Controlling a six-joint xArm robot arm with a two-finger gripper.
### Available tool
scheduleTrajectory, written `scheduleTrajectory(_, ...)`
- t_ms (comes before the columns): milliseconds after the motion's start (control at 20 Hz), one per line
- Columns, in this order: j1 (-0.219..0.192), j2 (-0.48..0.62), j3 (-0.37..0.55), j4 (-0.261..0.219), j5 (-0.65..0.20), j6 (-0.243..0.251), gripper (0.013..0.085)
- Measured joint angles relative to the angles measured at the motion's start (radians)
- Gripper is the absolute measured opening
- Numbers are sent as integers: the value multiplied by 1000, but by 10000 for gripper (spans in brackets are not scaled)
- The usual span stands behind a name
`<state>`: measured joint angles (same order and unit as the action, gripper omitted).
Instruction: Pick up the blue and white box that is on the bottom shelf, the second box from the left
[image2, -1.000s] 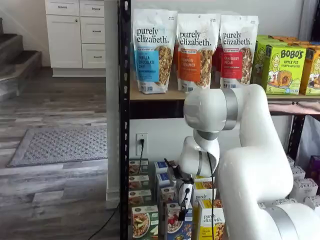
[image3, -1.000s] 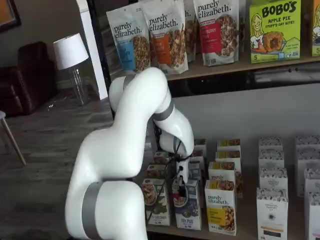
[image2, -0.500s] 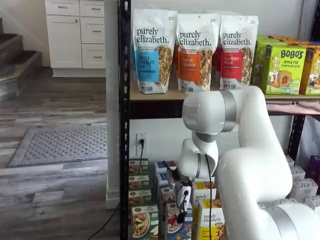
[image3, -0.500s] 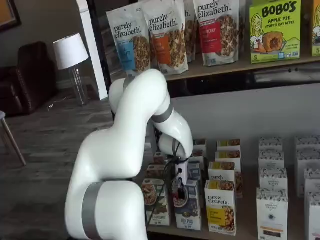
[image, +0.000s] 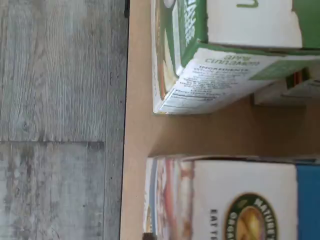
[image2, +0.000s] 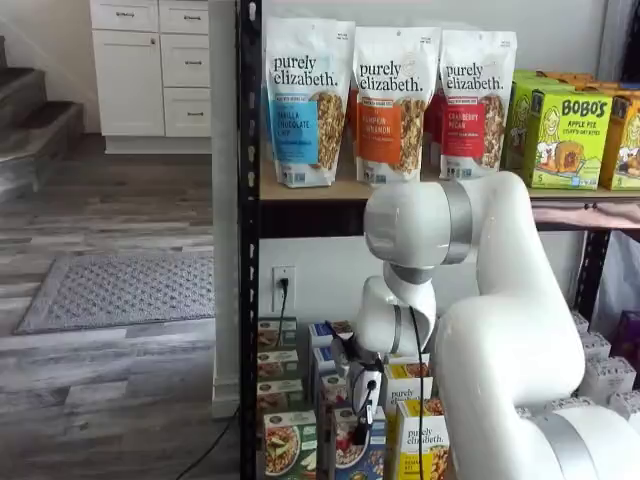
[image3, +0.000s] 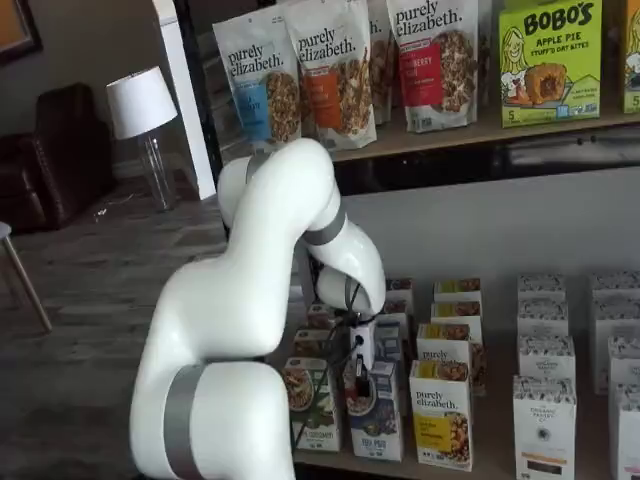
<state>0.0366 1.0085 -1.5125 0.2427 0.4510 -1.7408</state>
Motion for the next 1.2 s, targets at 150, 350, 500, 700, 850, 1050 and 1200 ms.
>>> scheduleTrajectory(150, 0, 1, -2, -10, 4, 9, 650)
scheduleTrajectory(350, 1, 4, -4, -29, 0, 26, 650)
scheduleTrajectory(500, 1, 5, -5, -25, 1, 23, 650)
scheduleTrajectory(700, 1, 5, -7, -22, 4, 20, 650)
scheduleTrajectory(850, 1, 4, -8, -19, 7, 19, 650)
scheduleTrajectory(1050, 1, 3, -8, -20, 11, 20, 570)
scheduleTrajectory(1200, 1, 1, -5, -20, 10, 20, 530)
